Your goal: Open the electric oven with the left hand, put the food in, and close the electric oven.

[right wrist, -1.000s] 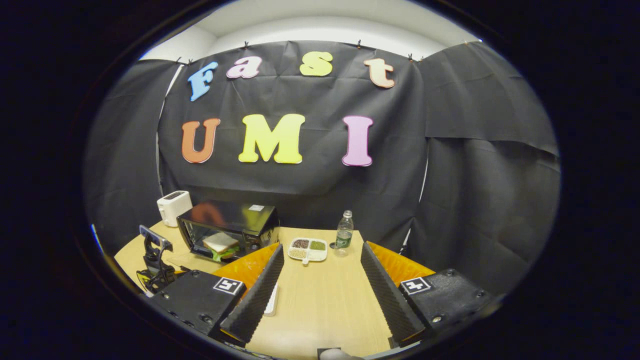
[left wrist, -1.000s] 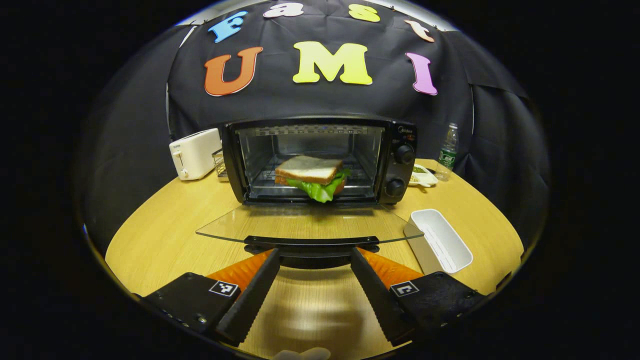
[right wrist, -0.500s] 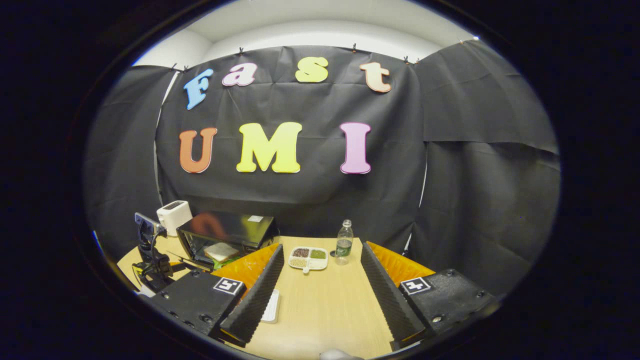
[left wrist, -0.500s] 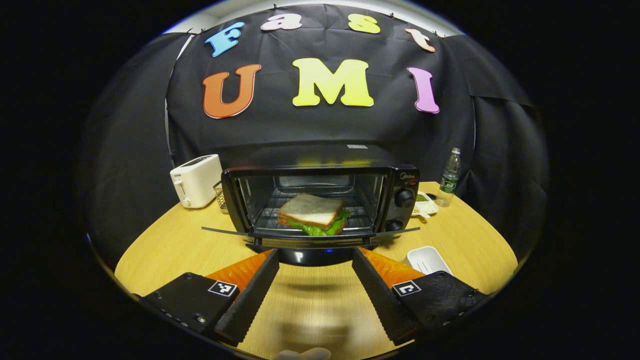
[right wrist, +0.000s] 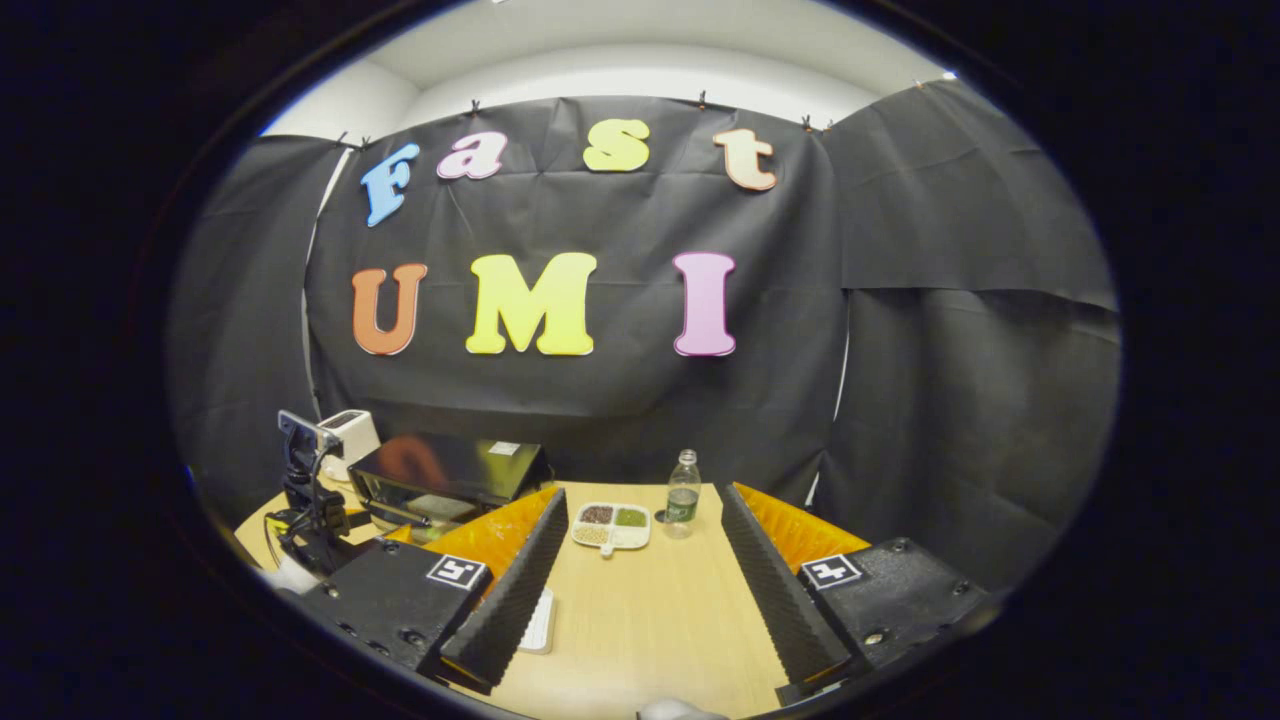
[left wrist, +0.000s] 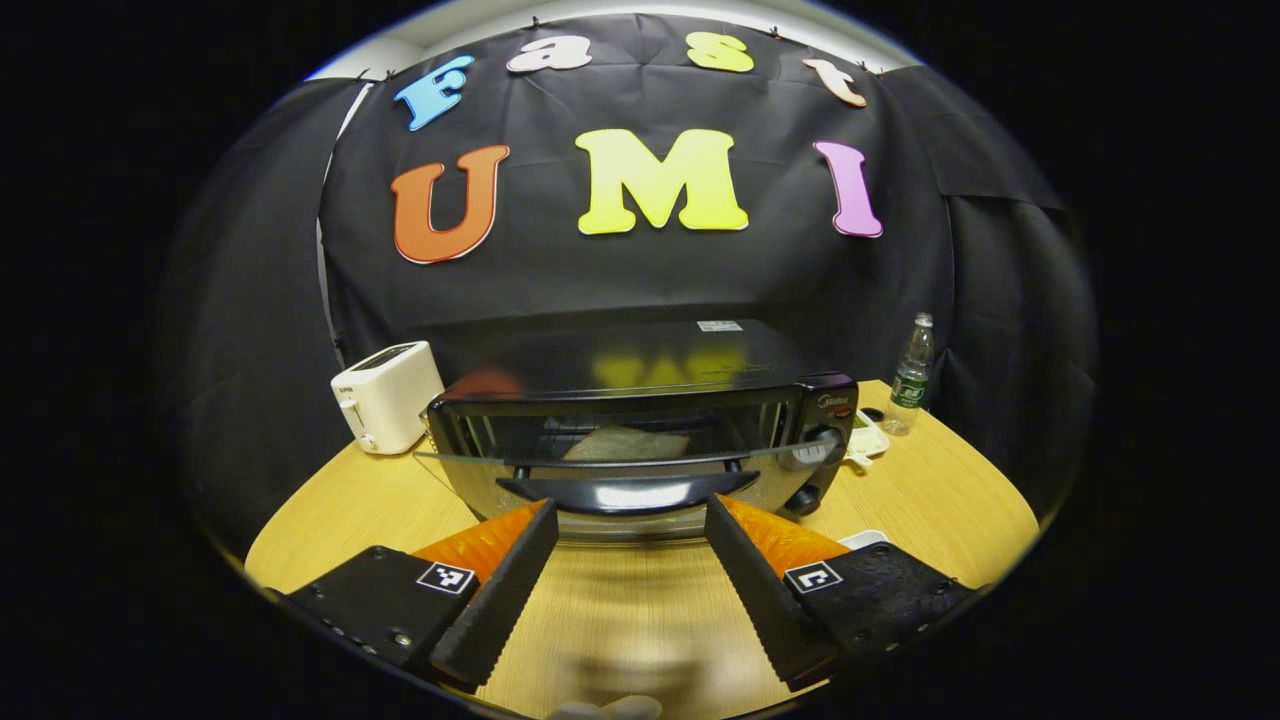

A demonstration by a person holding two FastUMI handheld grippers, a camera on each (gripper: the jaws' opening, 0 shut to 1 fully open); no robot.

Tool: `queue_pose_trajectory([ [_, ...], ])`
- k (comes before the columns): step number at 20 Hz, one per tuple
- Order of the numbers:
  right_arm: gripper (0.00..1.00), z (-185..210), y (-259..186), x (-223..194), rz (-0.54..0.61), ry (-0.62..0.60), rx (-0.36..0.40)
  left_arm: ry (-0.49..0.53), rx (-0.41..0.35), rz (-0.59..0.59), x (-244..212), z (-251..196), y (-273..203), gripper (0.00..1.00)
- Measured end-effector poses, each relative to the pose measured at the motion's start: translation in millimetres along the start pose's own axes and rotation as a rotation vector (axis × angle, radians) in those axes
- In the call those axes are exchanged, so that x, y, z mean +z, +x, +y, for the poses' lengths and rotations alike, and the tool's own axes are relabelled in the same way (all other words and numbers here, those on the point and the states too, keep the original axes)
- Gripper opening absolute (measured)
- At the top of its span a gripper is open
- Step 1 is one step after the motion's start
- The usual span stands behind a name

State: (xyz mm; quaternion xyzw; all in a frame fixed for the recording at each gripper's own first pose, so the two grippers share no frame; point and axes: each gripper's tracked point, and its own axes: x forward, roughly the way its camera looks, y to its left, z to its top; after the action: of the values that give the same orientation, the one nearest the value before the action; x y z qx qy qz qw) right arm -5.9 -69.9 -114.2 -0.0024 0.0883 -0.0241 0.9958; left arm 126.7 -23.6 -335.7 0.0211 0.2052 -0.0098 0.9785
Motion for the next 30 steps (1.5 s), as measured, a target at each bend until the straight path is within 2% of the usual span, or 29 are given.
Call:
queue_pose_trajectory([
  [3,0.99,-3,0,3,-0.004,-0.012,-0.003,-0.032,0.010,-0.017,9,1,0,0.97],
  [8,0.99,9,9,6,-0.009,-0.009,0.017,-0.002,0.017,-0.054,24,2,-22,0.97],
  [18,0.97,41,-6,51,-0.097,-0.002,0.065,0.008,-0.001,-0.249,133,7,-142,0.96],
  [19,0.97,46,-8,56,-0.110,-0.003,0.069,0.005,0.003,-0.262,142,10,-153,0.89],
  [20,0.97,51,-9,62,-0.122,-0.005,0.073,0.002,0.008,-0.269,149,15,-163,0.88],
  [21,0.97,55,-11,65,-0.129,-0.004,0.077,-0.004,0.011,-0.280,156,19,-173,0.88],
  [22,0.97,60,-11,66,-0.133,-0.004,0.081,-0.011,0.020,-0.292,163,23,-182,0.96],
  [23,0.97,64,-13,67,-0.135,-0.002,0.084,-0.014,0.025,-0.307,172,27,-190,0.96],
  [24,0.97,68,-15,67,-0.134,-0.001,0.083,-0.014,0.033,-0.321,179,32,-197,0.89],
  [26,0.99,75,-17,66,-0.132,0.009,0.086,-0.013,0.041,-0.336,186,41,-207,0.89],
  [27,0.97,78,-17,63,-0.130,0.014,0.086,-0.017,0.038,-0.346,189,42,-213,0.96],
  [29,0.99,83,-18,59,-0.118,0.024,0.091,-0.022,0.032,-0.354,194,45,-223,0.96],
  [30,0.97,85,-19,58,-0.115,0.028,0.091,-0.022,0.034,-0.353,195,48,-227,0.96],
])
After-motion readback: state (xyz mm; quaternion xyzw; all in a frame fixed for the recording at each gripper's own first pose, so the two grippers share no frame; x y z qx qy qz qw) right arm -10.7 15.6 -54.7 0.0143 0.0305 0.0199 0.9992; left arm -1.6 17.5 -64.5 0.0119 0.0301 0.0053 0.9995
